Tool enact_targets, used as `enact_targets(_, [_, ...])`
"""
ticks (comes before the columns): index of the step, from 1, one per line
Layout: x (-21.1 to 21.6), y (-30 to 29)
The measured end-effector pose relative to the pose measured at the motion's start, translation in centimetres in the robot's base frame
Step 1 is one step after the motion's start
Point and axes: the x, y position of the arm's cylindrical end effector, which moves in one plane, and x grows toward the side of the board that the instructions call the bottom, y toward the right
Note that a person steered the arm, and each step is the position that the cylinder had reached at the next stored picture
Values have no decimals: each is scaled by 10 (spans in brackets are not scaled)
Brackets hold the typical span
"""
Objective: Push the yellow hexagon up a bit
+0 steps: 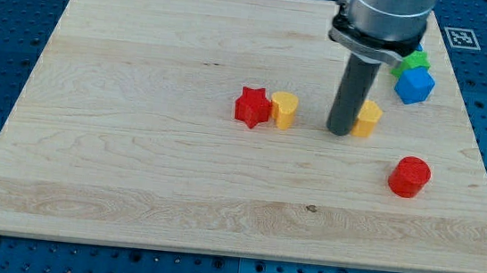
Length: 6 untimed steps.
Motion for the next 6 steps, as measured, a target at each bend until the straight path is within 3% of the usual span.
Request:
enact_targets(2, [0,52])
enact_targets(4, [0,13])
enact_targets(6, [10,53])
